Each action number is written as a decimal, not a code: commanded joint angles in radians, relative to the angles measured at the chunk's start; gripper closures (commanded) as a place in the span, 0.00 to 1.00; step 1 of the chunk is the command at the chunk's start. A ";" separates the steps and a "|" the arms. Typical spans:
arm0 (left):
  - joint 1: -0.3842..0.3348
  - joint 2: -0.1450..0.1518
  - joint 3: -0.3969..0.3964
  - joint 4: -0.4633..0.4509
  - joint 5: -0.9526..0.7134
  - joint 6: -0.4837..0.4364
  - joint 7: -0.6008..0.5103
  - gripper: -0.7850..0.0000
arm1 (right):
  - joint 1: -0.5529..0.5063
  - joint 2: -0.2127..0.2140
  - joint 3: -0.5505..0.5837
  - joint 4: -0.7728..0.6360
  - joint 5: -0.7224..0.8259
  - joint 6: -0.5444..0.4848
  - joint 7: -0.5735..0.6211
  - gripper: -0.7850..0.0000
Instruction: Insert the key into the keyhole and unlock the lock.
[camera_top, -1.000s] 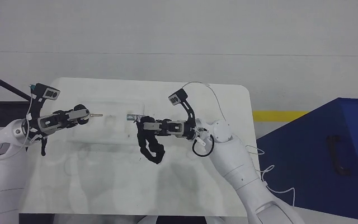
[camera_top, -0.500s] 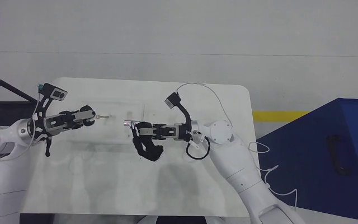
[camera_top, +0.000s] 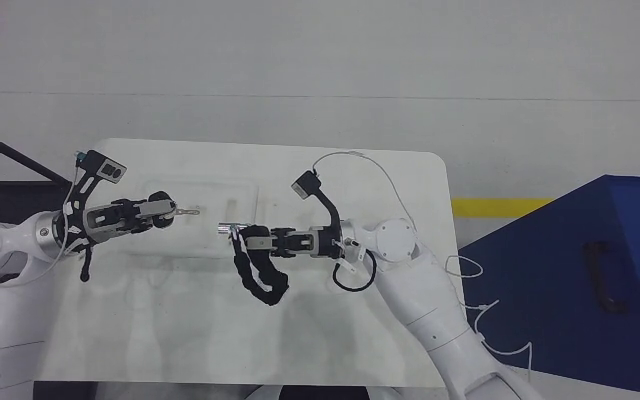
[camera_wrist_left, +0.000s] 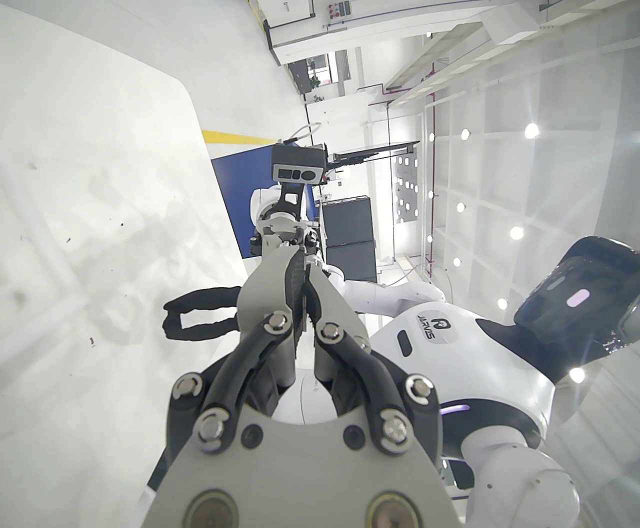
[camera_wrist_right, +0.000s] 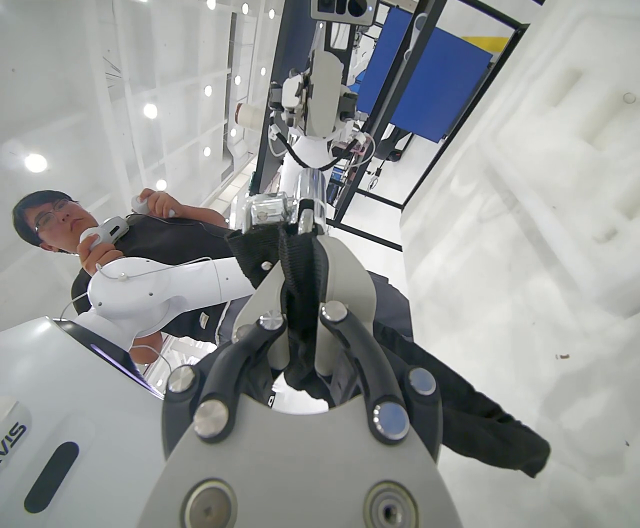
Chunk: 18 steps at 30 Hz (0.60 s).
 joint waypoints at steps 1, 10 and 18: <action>0.022 -0.001 0.001 -0.037 -0.002 -0.015 0.026 1.00 | -0.006 0.005 0.001 -0.020 -0.032 0.008 -0.028 1.00; 0.065 0.004 -0.004 -0.067 0.008 -0.032 0.042 1.00 | -0.020 0.016 -0.001 -0.046 -0.026 0.005 -0.045 1.00; 0.080 0.009 0.013 -0.081 0.036 -0.039 0.056 1.00 | -0.012 0.021 -0.019 -0.043 -0.005 -0.001 -0.054 1.00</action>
